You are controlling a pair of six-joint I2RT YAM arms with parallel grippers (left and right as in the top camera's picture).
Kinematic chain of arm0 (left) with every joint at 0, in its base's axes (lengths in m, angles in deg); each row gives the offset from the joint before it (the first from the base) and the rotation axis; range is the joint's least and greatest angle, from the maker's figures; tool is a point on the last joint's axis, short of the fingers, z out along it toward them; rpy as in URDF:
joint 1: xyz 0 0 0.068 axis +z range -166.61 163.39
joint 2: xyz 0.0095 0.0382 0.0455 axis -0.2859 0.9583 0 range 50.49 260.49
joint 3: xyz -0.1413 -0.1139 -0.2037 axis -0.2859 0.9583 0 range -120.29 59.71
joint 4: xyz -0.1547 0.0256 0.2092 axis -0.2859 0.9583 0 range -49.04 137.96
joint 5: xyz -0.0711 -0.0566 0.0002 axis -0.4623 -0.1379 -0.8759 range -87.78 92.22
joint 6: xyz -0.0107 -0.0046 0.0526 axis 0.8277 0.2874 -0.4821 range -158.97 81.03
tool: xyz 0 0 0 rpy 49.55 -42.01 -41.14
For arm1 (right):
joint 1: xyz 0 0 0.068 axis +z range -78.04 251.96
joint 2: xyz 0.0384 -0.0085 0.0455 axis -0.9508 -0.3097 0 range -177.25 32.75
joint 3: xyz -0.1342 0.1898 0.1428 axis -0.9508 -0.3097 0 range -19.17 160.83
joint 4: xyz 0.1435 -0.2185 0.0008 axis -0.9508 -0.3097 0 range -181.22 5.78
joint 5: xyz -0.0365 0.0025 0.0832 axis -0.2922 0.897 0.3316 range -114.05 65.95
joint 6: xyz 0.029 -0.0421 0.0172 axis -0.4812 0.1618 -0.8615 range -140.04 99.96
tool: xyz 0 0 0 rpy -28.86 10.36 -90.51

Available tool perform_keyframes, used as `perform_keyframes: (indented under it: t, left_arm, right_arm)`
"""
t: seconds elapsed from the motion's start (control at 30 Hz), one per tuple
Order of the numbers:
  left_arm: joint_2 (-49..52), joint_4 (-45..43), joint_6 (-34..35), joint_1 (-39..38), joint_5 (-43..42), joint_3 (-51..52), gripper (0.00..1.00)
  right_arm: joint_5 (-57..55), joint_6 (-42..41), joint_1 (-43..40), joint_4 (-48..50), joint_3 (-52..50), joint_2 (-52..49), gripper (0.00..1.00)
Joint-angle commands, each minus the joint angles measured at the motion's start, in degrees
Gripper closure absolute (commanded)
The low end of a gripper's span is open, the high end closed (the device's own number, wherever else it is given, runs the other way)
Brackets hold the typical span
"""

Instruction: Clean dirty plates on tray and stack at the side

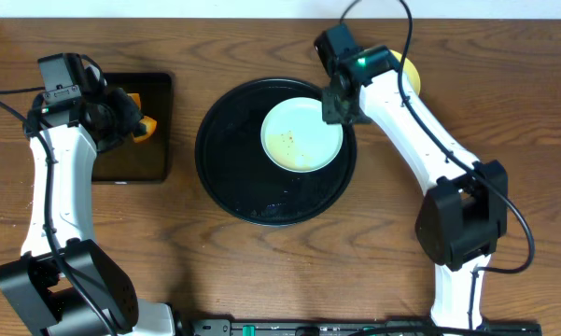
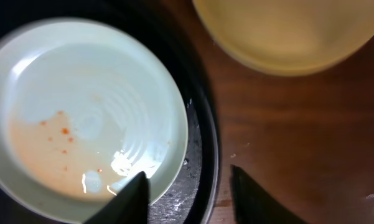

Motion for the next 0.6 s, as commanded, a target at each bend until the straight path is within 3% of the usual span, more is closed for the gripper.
perform_keyframes:
  t: [0.0,0.1,0.17,0.2,0.57]
  left_arm:
    - [0.5,0.1,-0.2,0.3,0.2,0.4,0.91]
    - [0.5,0.1,-0.2,0.3,0.2,0.4,0.91]
    - [0.5,0.2,-0.2,0.3,0.2,0.4,0.92]
    - [0.5,0.2,-0.2,0.3,0.2,0.4,0.92]
    - [0.5,0.1,-0.2,0.3,0.2,0.4,0.92]
  right_arm:
    - [5.8,-9.3,0.0,1.5,-5.3,-1.7,0.63]
    - [6.2,-12.9,1.4,4.0,-9.3,-1.7,0.52]
    - [5.7,-14.9,2.3,4.9,-10.8,-1.7,0.36]
    - [5.6,-15.9,2.7,5.7,-11.6,-1.7,0.35]
    - [3.9,-23.9,5.7,12.9,-18.4,-1.7,0.45]
